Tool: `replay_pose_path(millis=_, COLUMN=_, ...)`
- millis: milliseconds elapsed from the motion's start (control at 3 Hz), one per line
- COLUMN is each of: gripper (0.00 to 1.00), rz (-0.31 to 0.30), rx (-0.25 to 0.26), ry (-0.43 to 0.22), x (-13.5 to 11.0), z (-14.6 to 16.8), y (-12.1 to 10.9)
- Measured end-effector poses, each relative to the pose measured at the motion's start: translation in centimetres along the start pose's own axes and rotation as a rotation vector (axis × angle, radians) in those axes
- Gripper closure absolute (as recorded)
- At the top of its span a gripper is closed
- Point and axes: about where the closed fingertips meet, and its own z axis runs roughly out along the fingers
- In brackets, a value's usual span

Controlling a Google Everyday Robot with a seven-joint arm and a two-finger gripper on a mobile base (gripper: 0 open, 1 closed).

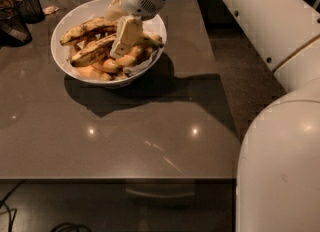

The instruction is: Pick banana from white bowl

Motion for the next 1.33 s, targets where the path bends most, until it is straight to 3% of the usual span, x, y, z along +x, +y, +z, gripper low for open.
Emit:
replay_pose_path(millis=667, gripper=0.3, rz=-0.001, rx=-0.002, ry=0.002, x=0.1, z=0.1, y=-0.1)
replay_pose_path(millis=1000, gripper=0.38, rz=0.011, rx=-0.005, ry=0.002, x=0.8, z=0.6, y=-0.4)
replay_pose_path(millis=1333, gripper=0.38, rz=0.015, rx=-0.008, ry=0.001, x=1.0, z=0.9, y=-0.6)
